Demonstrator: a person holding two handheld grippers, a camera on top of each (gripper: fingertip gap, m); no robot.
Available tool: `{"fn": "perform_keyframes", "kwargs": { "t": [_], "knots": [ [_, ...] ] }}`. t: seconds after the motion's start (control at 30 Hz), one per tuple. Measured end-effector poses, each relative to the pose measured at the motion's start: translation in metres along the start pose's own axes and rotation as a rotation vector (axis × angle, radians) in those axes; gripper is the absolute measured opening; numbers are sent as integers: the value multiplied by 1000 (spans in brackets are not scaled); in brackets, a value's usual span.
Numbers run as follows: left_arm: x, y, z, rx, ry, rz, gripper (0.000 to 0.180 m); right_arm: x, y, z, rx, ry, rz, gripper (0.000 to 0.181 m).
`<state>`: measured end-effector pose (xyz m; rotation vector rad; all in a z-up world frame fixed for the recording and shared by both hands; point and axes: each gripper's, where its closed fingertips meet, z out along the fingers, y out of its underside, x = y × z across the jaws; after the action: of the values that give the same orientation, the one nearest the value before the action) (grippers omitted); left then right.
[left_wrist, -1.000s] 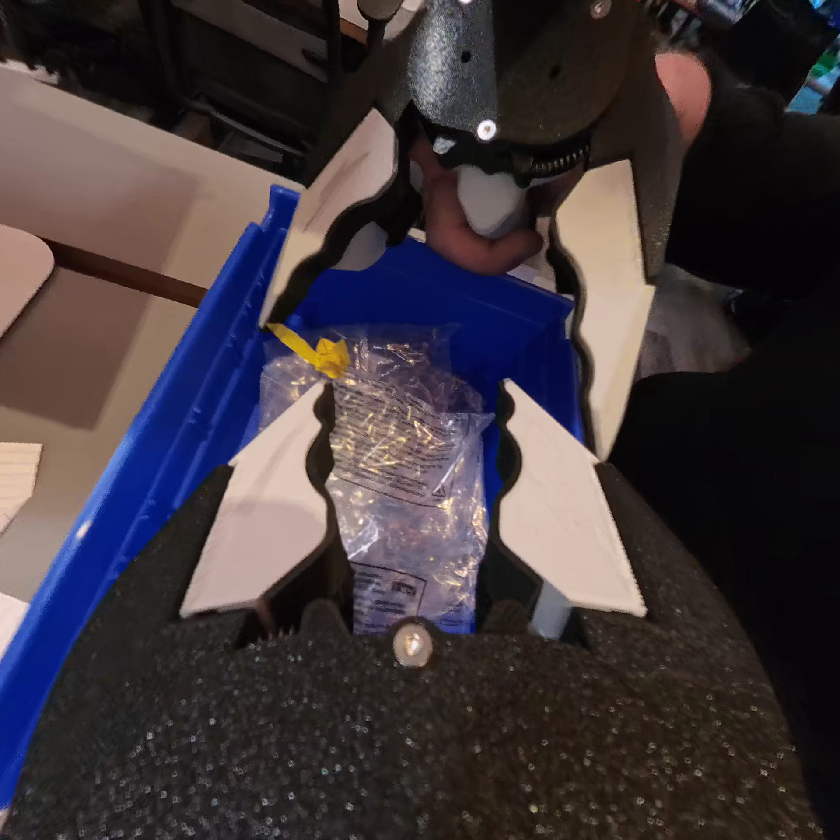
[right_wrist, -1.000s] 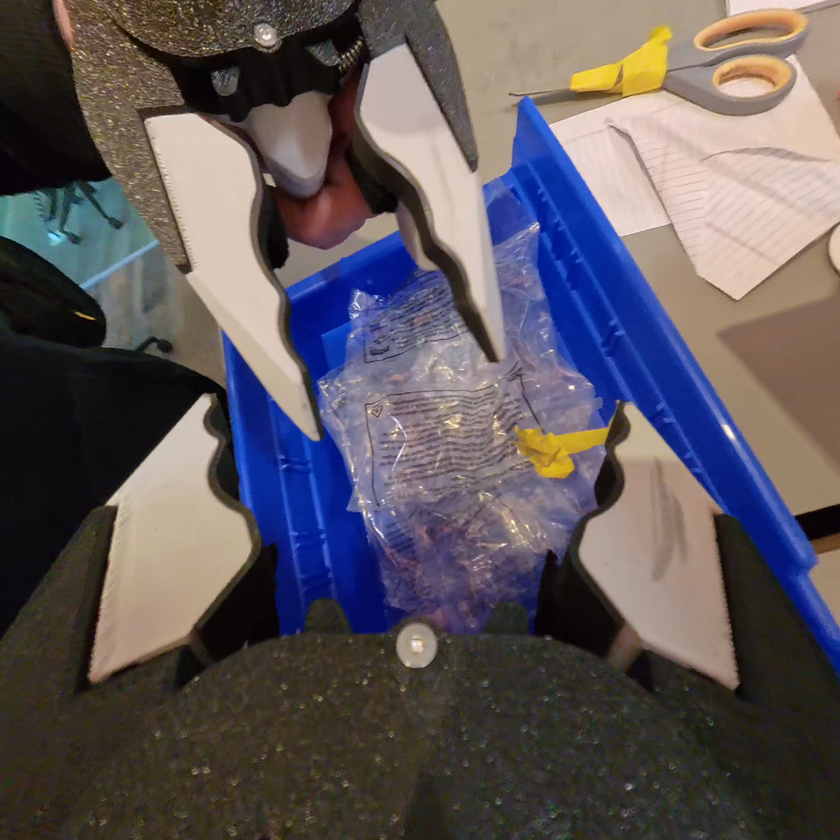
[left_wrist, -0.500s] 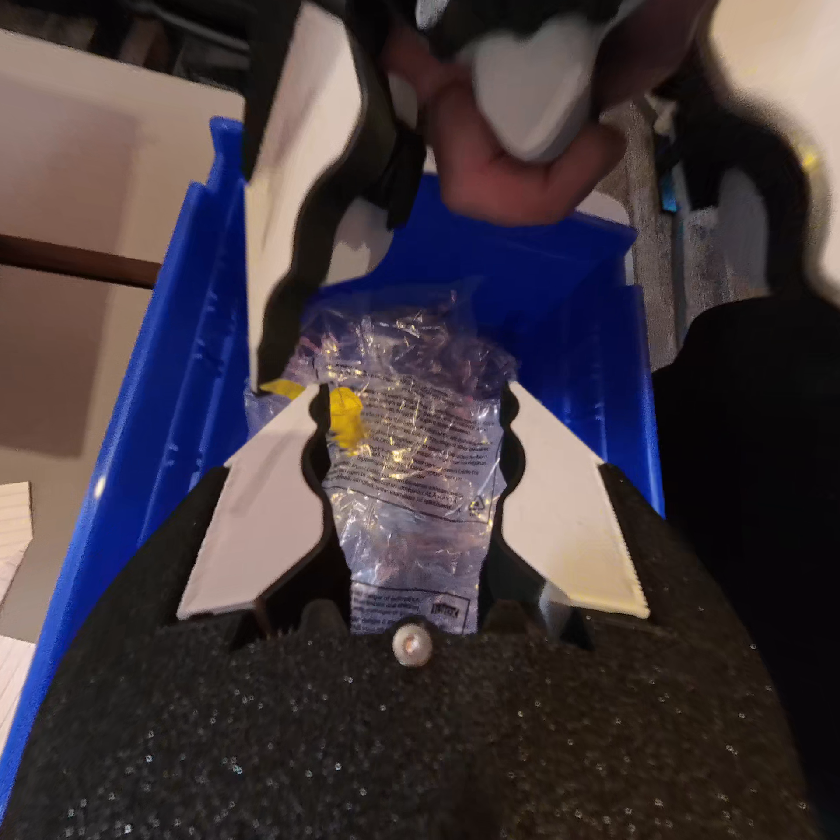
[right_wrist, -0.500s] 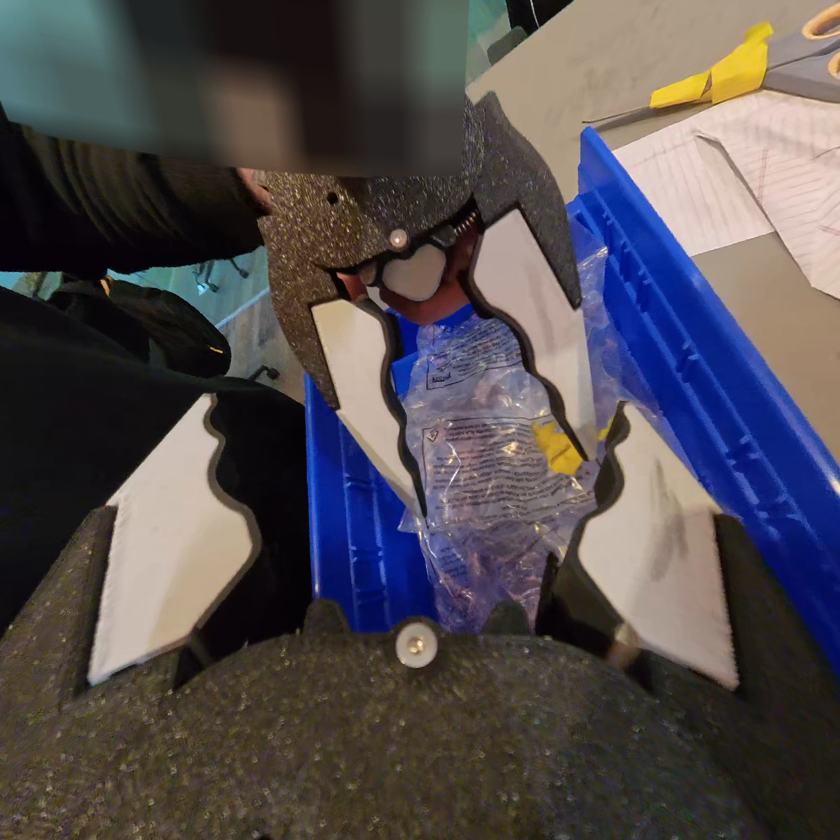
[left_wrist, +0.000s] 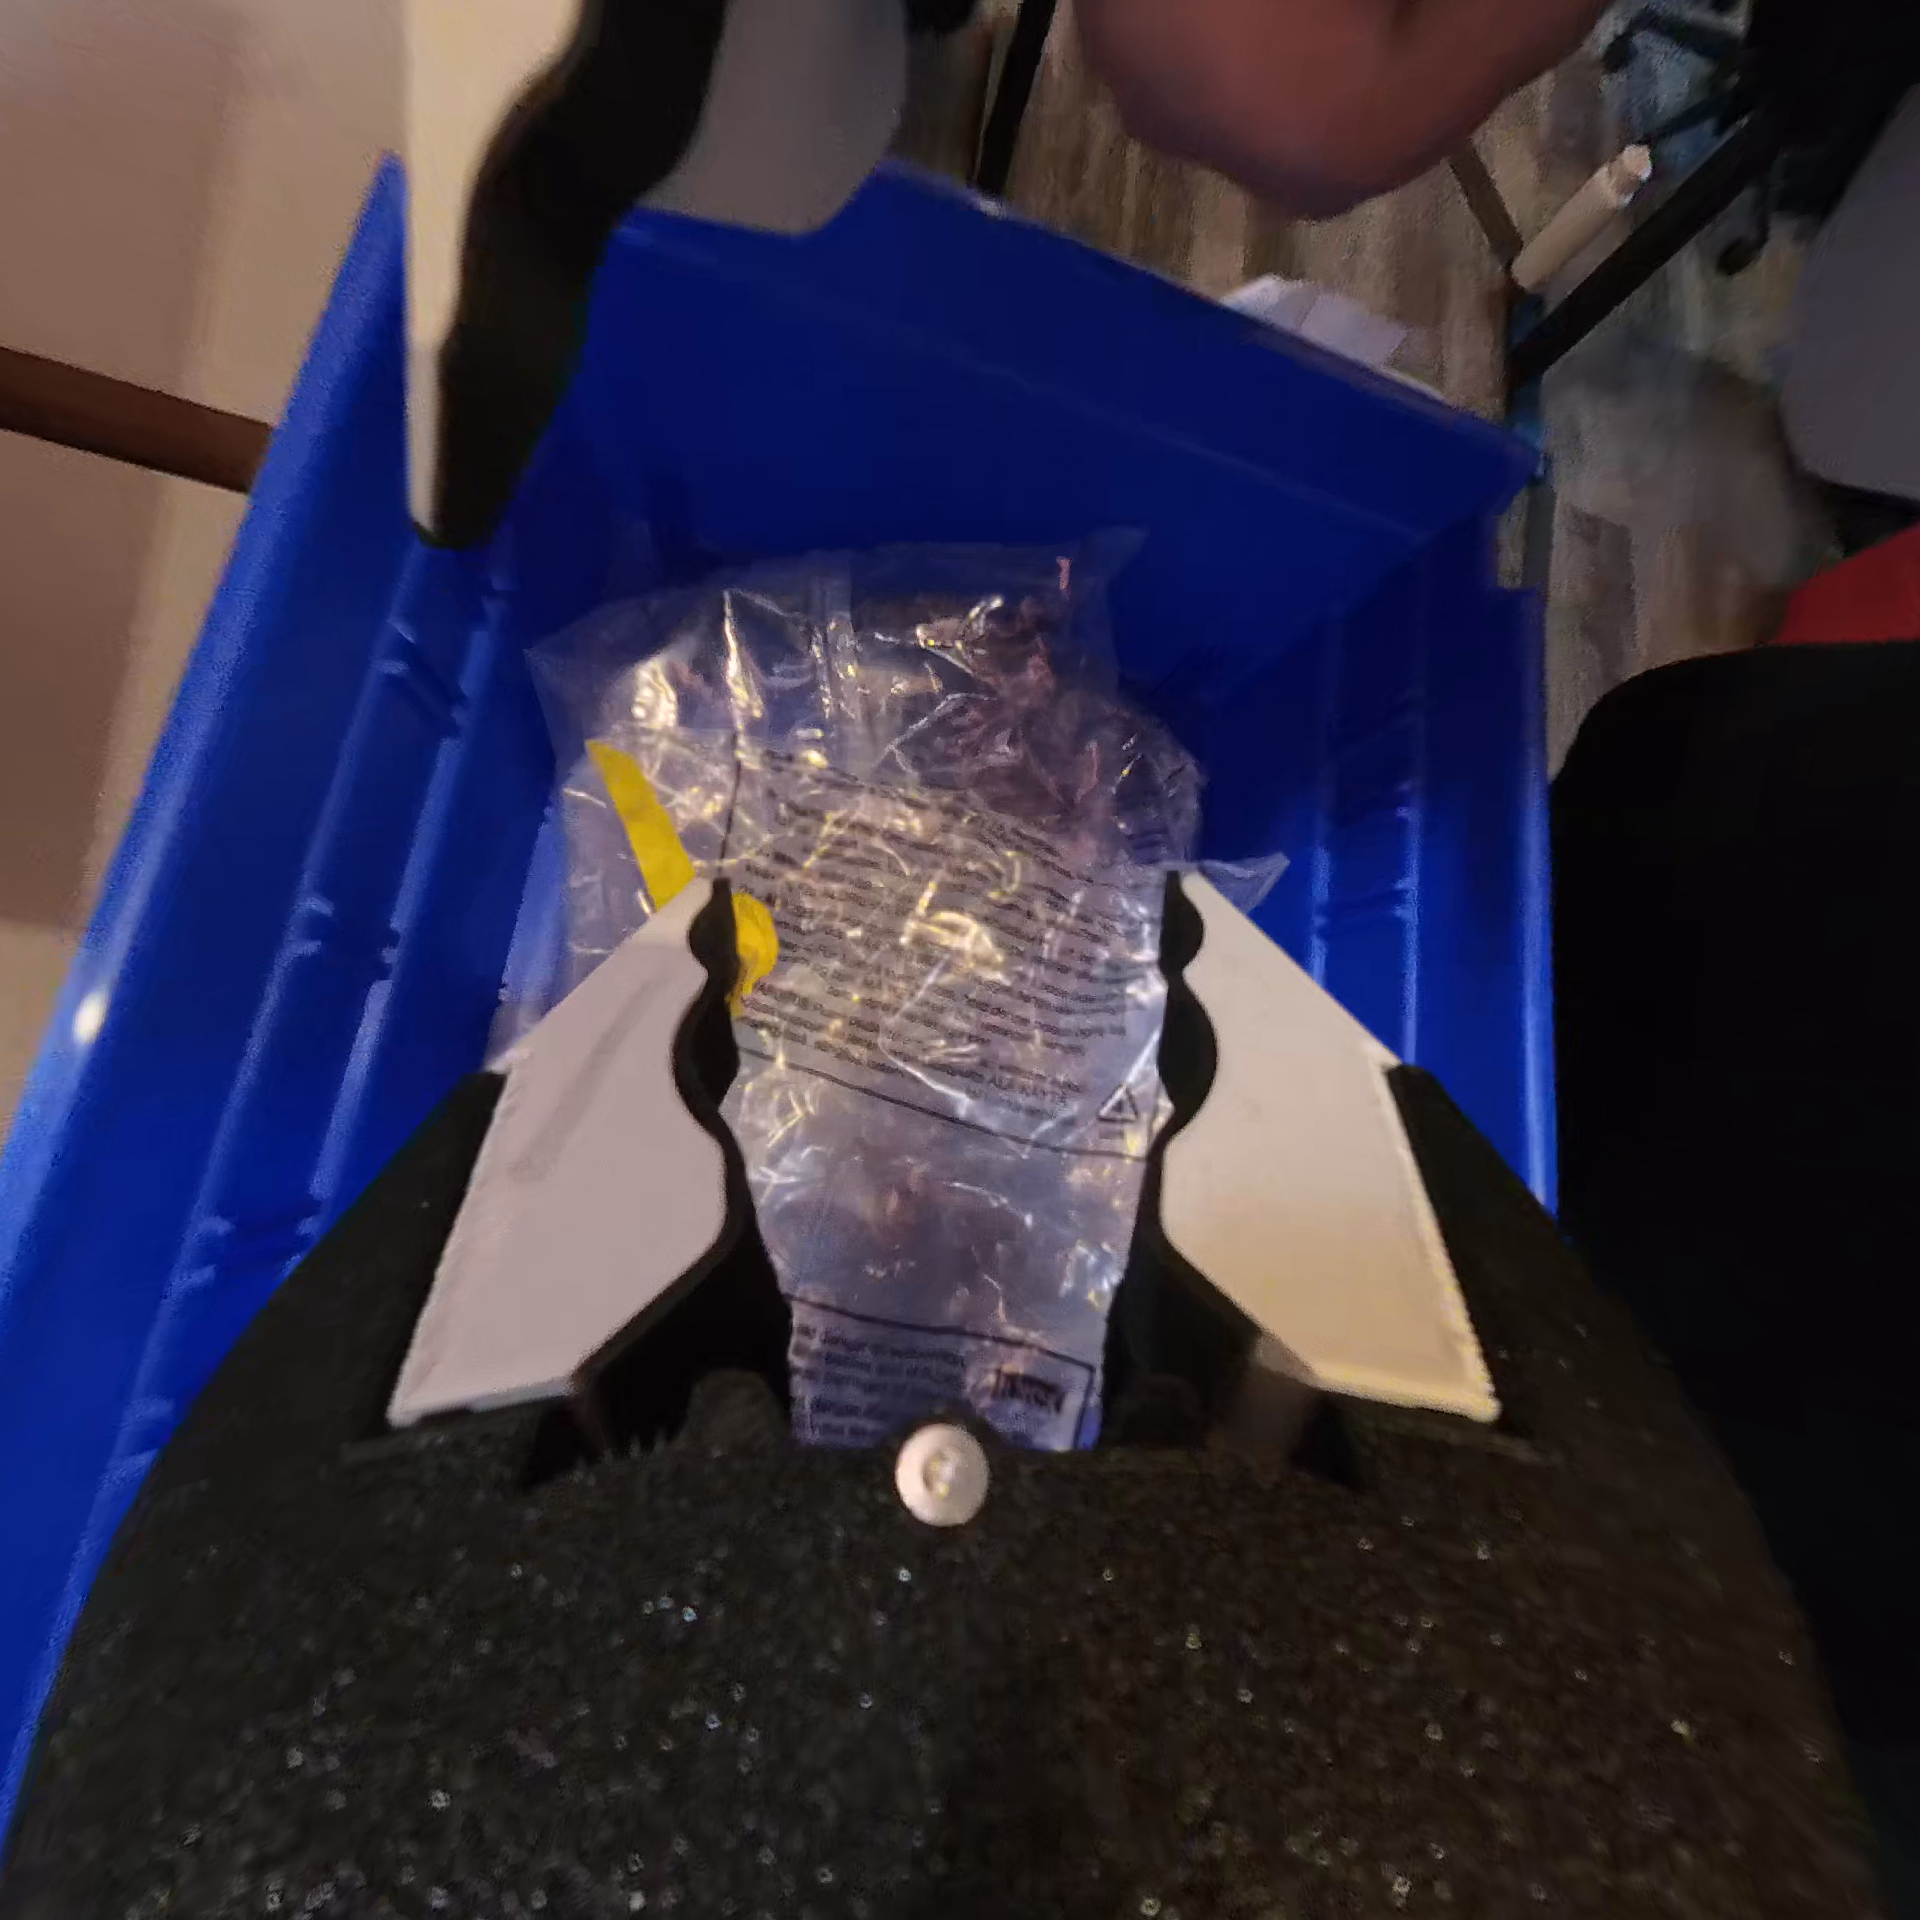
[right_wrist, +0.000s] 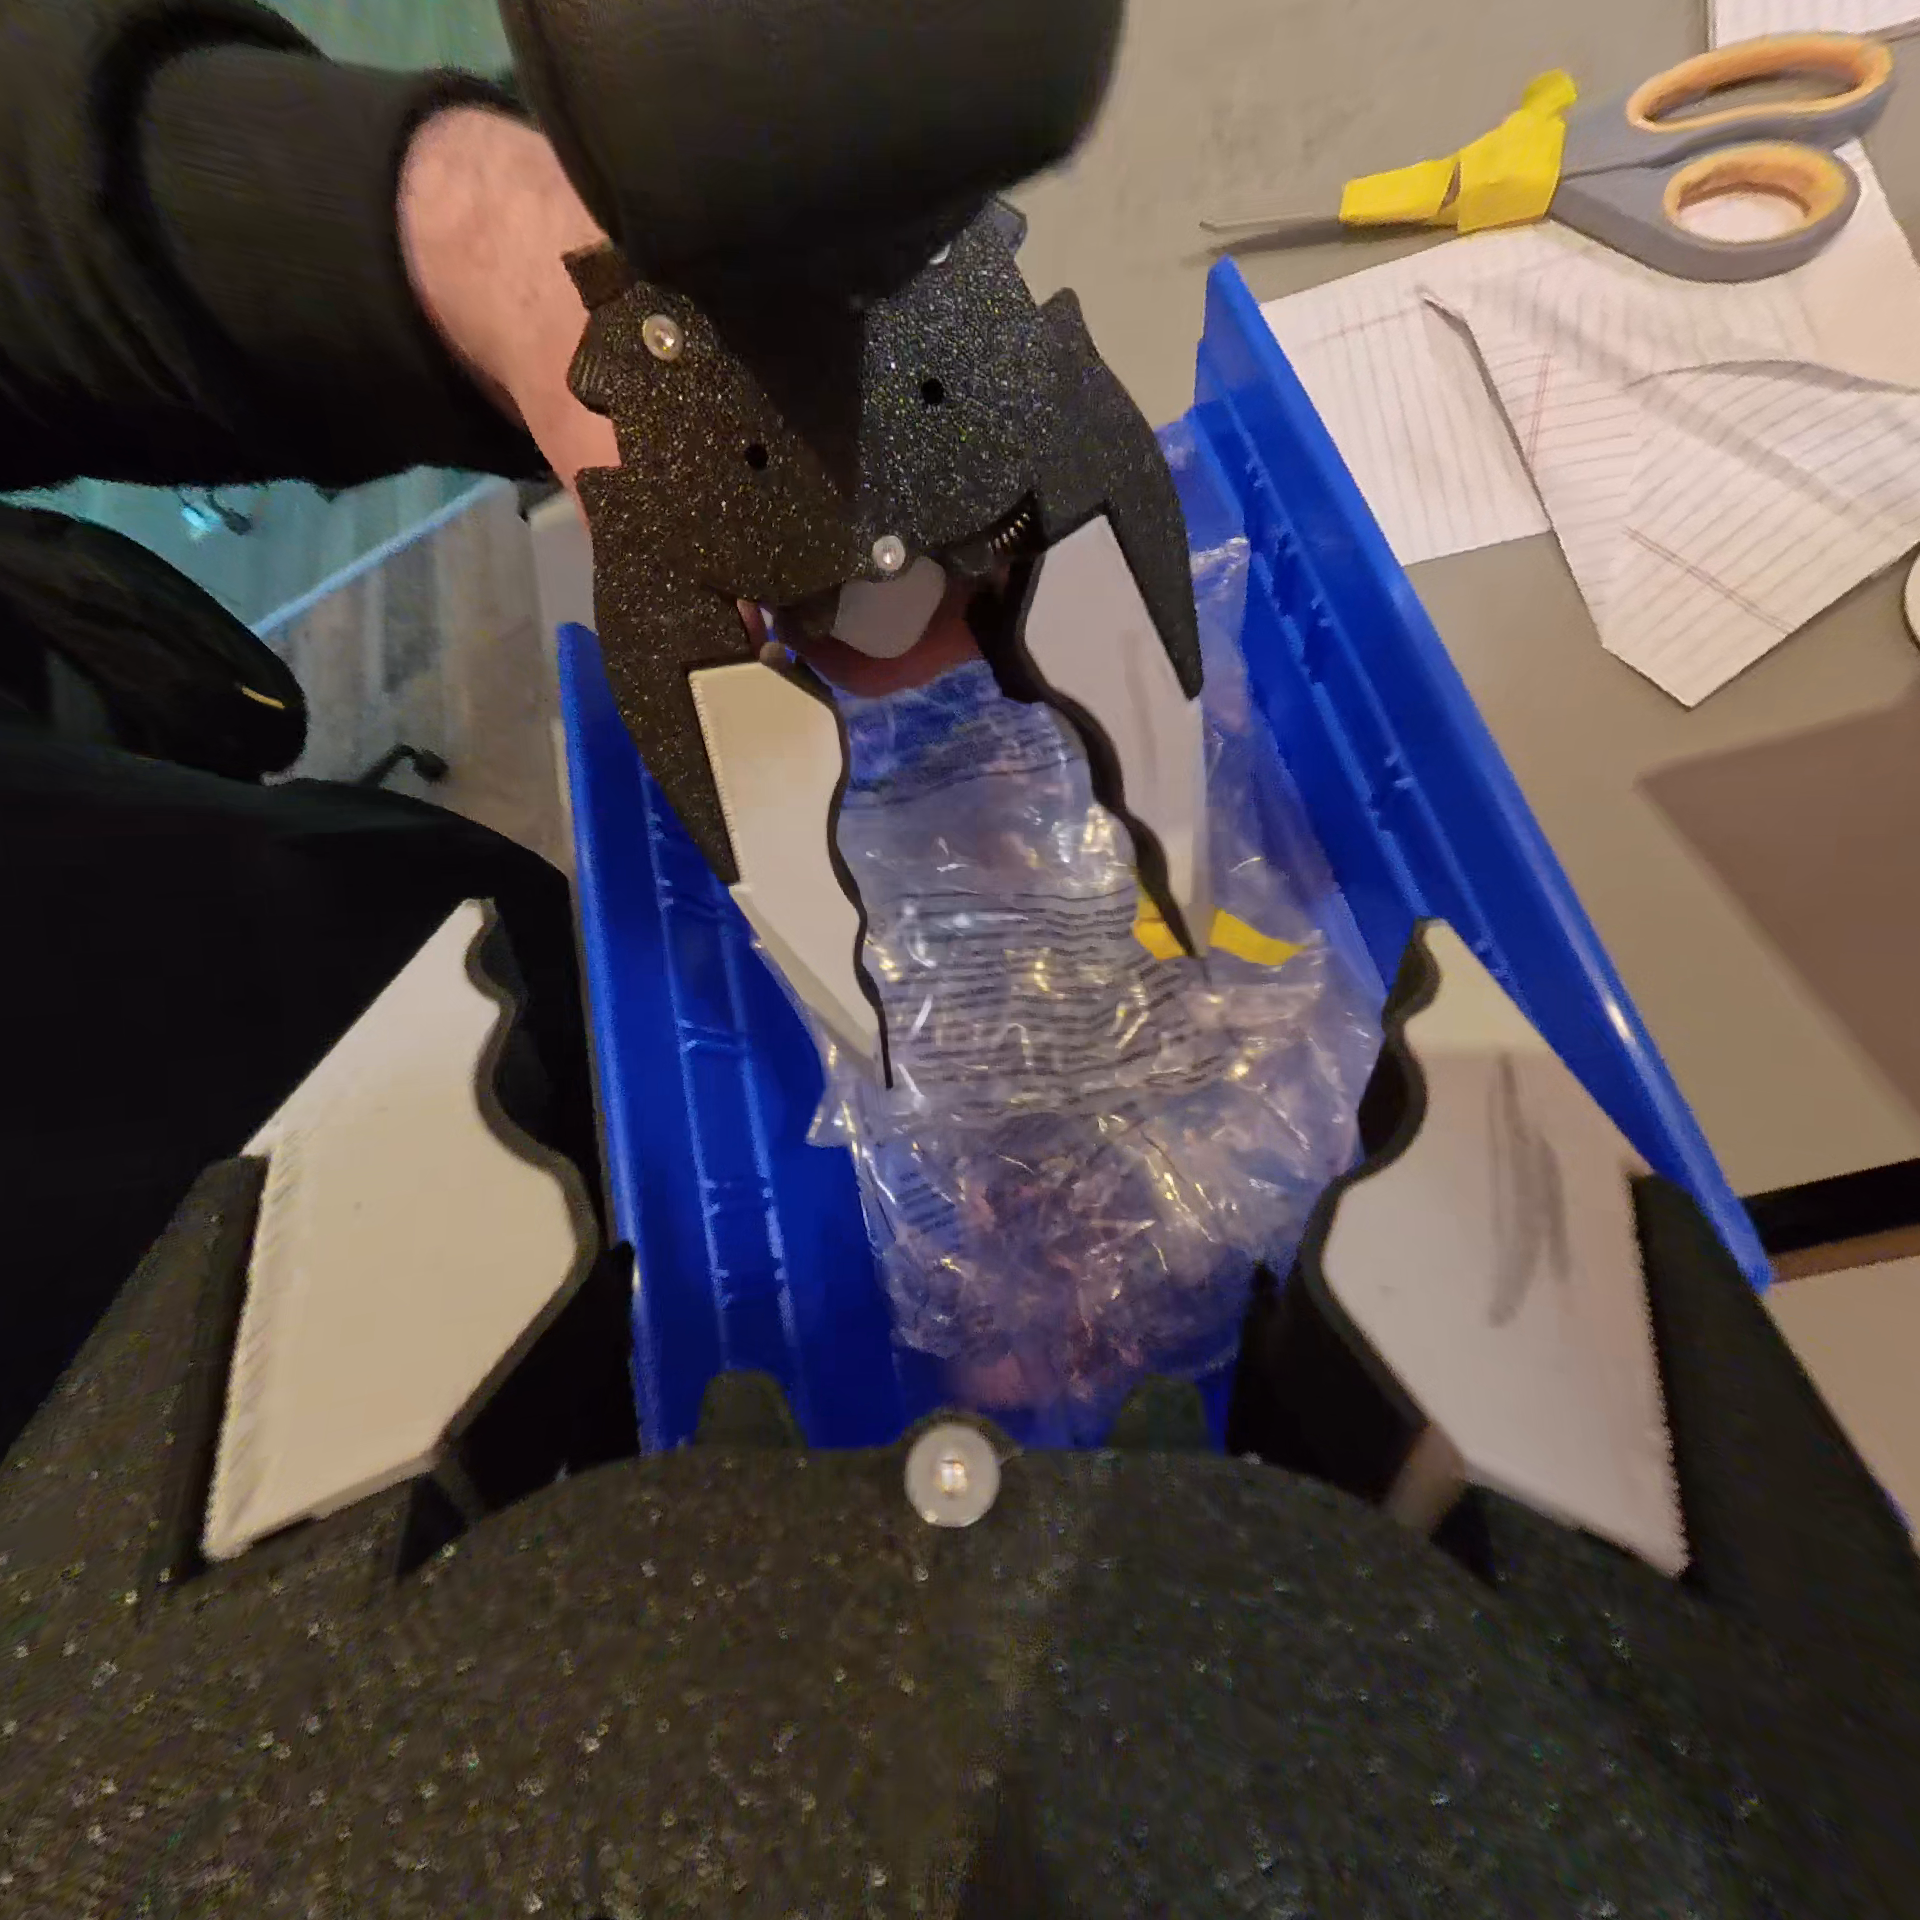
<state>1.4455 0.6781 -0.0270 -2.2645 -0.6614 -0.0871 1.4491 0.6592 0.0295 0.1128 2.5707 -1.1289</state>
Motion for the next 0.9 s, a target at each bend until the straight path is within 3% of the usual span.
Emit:
{"fn": "perform_keyframes", "kwargs": {
  "t": [0.13, 0.27, 0.43, 0.53, 0.57, 0.63, 0.67, 0.77, 0.83, 0.9],
  "knots": [
    [-3, -10, -16, 69, -5, -25, 94, 2, 6, -2, 0, 40, -21, 146],
    [5, -20, -32, 148, 54, -58, 102, -3, 1, -2, 45, 25, -51, 105],
    [16, -24, -44, 182, 113, -50, 95, -11, -13, 3, 99, -25, -62, 107],
    [25, -26, -49, 193, 126, 0, 86, -14, -7, 15, 48, -67, -53, 123],
    [26, -26, -50, 195, 117, 11, 90, -19, -4, 19, 34, -112, -41, 121],
    [29, -34, -56, 258, 142, 9, 76, -19, 5, 27, -19, -110, -48, 126],
    [30, -38, -61, 292, 160, -4, 82, -24, 5, 27, -17, -138, -45, 126],
    [26, -40, -67, 333, 161, -26, 84, -26, 8, 28, -42, -148, -49, 122],
    [23, -41, -71, 358, 163, -55, 83, -27, 2, 23, -5, -188, -29, 100],
    [17, -45, -76, 393, 130, -55, 81, -19, -2, 17, 10, -122, -12, 98]
  ]
}}
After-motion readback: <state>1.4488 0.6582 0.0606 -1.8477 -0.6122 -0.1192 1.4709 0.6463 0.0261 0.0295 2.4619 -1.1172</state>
